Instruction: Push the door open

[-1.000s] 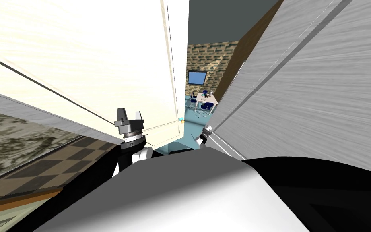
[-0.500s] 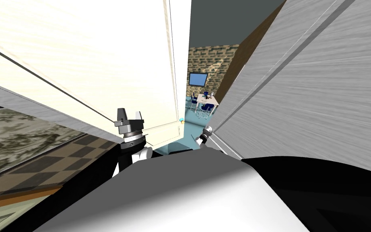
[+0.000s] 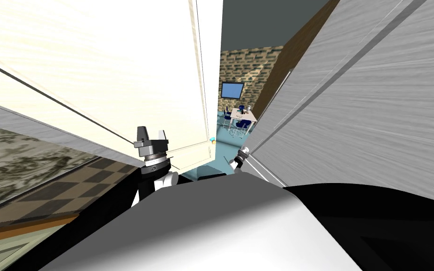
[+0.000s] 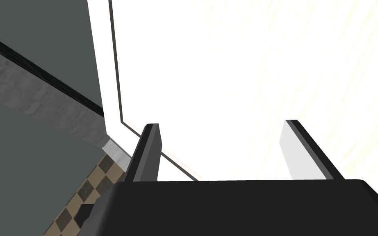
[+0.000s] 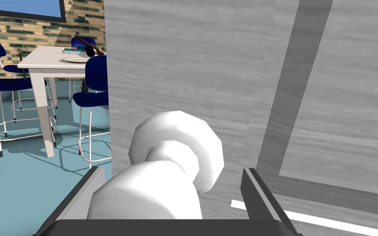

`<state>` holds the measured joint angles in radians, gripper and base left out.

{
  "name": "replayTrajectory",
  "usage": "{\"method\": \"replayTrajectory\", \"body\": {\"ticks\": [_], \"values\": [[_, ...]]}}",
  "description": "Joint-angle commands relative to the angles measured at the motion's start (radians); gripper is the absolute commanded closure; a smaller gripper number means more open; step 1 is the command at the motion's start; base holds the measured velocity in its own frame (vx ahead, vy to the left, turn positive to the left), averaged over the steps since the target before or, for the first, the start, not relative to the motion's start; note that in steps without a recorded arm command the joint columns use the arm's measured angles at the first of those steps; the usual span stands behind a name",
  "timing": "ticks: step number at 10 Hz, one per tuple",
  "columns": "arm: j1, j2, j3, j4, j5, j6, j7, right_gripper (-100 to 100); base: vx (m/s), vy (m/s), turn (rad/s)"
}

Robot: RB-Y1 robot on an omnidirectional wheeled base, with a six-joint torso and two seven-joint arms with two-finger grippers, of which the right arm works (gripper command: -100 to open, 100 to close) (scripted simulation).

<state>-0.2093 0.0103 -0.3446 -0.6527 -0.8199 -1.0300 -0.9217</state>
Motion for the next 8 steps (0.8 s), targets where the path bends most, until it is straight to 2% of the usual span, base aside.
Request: {"method": "replayTrajectory", "body": {"ticks": [1, 2, 4, 8], "values": [[0.01, -0.022, -0.026, 0.005, -0.008, -0.029, -0.004, 100, 0.008, -0.028, 0.01], [0.01, -0.022, -0.026, 0.011, -0.008, -0.029, -0.004, 100, 0.008, -0.031, 0.036], [0.007, -0.026, -0.046, 0.01, -0.014, -0.04, -0.002, 100, 0.013, -0.035, 0.06], [0.007, -0.026, -0.046, 0.01, -0.014, -0.04, -0.002, 100, 0.003, -0.015, 0.002]]}}
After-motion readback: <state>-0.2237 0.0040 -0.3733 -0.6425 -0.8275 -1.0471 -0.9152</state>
